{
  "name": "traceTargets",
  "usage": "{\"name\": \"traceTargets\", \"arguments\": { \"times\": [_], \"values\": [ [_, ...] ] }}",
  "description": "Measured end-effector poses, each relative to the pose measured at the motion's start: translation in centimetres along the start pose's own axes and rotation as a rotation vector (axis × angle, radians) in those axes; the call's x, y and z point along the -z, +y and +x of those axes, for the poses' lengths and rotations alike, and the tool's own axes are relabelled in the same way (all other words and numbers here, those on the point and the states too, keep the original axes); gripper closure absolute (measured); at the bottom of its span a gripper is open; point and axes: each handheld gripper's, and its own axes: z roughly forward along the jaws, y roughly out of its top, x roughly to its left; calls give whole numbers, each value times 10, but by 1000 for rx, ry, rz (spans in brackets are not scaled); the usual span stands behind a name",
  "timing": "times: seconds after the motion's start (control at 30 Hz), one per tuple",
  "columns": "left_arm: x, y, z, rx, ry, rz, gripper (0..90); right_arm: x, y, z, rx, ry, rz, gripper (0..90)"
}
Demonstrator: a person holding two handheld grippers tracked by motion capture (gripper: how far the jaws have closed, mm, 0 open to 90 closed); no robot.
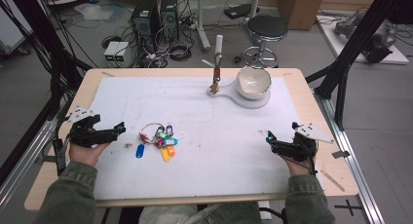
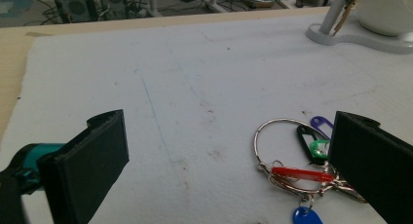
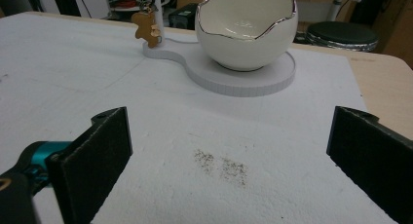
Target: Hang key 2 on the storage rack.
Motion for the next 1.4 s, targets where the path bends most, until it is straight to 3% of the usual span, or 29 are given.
{"name": "traceTargets", "arguments": {
  "times": [0.23,0.7,1.03,1.4],
  "values": [
    [-9,4,-11,-30,-32,25,17,1,0,0,-3,5,3,18],
    [-19,7,-18,-36,-68,54,17,-1,-1,0,4,5,14,18],
    [-32,7,-30,-67,-106,103,17,-3,-2,0,12,7,20,18],
    [-42,3,-34,-104,-118,155,17,-3,-2,0,13,11,21,18]
  ]
}}
